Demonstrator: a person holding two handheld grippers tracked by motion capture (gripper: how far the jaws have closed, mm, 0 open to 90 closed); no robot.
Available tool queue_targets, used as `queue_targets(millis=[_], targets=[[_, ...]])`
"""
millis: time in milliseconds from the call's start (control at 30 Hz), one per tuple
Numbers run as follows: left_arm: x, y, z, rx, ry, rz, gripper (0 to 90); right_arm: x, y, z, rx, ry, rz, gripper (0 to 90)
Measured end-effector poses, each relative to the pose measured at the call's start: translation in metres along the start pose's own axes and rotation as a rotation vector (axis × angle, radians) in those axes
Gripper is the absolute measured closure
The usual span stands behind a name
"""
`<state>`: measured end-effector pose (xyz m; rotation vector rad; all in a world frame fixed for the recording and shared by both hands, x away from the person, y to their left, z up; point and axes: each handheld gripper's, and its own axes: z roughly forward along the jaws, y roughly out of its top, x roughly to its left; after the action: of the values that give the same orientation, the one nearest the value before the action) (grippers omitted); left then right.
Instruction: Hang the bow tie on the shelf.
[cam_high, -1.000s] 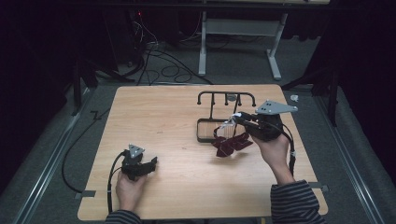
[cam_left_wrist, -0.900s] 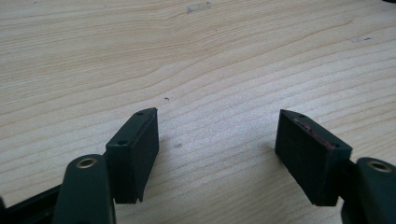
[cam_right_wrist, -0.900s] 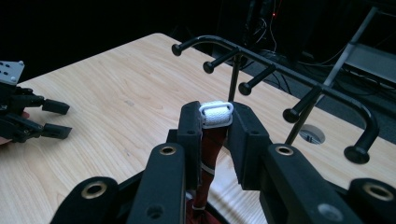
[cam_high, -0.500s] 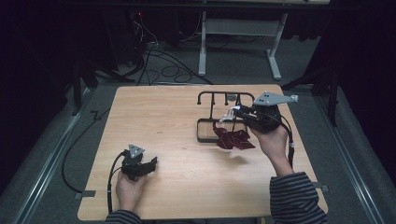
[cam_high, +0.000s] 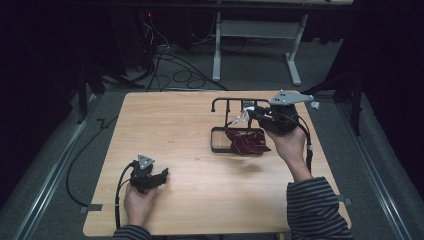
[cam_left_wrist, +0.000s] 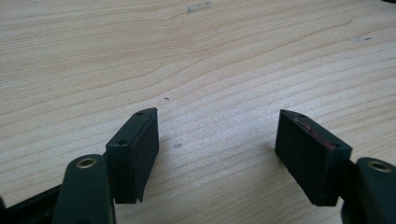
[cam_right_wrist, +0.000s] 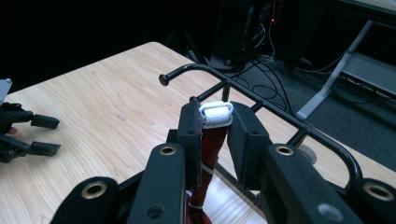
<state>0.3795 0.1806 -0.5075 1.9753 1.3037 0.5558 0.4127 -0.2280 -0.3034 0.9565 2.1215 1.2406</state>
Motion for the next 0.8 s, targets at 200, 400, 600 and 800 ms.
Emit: queue_targets(millis=[200,400,600,800], targets=[[0.0,0.0,0.0,0.0,0.0,0.0,31.0,-0.002,0.003,0.005,0.004,0.002,0.0,77.1],[0.0,0.0,0.0,0.0,0.0,-0.001,30.9,-0.002,0.006,0.013,0.018,0.01,-0.006,77.0],[0.0,0.0,0.0,-0.001,-0.001,-0.001,30.9,-0.005,0.008,0.022,0.032,0.012,0.002,77.0],[0.0,0.0,0.0,-0.001,-0.002,-0.001,30.9,-0.008,0.011,0.031,0.04,0.002,0.006,77.0]])
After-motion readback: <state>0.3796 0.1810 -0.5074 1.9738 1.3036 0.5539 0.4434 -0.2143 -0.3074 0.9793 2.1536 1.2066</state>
